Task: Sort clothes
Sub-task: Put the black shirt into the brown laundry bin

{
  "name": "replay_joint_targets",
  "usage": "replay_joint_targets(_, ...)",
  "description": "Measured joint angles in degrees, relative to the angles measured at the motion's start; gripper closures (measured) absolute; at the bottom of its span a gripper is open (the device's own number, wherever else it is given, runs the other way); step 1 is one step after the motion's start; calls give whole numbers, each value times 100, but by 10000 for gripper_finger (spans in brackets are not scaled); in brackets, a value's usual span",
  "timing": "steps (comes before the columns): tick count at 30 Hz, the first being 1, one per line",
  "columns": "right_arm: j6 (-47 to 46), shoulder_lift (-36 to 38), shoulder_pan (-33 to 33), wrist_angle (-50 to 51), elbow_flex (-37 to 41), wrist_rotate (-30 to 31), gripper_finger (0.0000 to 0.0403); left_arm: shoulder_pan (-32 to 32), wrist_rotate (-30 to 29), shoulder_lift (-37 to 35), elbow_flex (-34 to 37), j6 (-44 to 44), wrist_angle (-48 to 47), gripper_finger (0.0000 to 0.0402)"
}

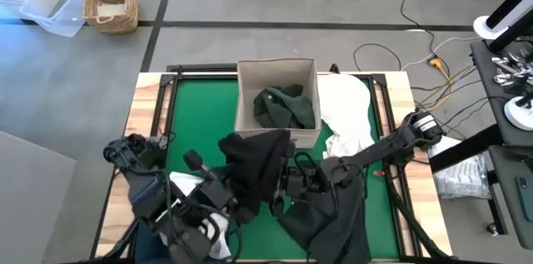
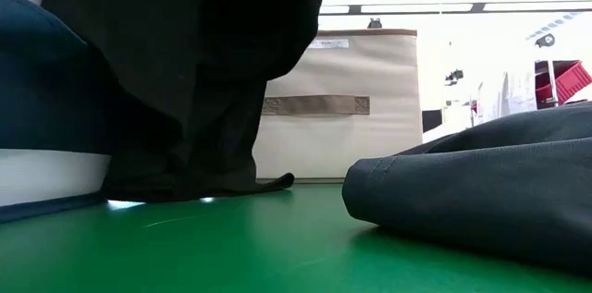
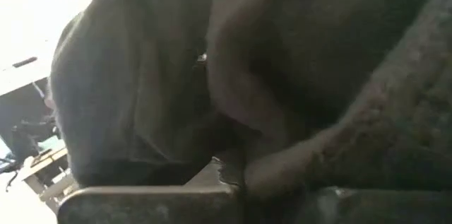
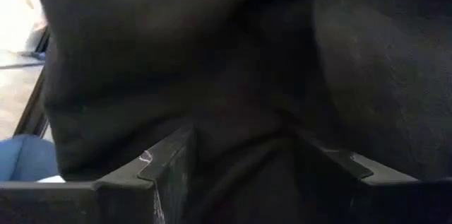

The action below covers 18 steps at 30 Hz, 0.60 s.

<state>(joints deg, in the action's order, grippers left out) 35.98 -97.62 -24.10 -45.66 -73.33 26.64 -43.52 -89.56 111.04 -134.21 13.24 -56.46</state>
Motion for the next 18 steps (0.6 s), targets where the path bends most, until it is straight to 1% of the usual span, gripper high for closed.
replay_joint_targets(4,-44,0,-27,314,126,13,195,-208,-14,3,0,466,-447,401)
replay_joint_targets(9,-219,3,-179,1135,172,-3,200,-393,-17,3,13,1143,-1173,401)
replay_joint_targets(15,-602,27,-412,1950,174,20,196,-453,-31,5,72,1936,-1923,401)
replay_joint_targets(18,-769,88,-484,2027,178,43,198,-417,-52,5,88,2291,-2237,401)
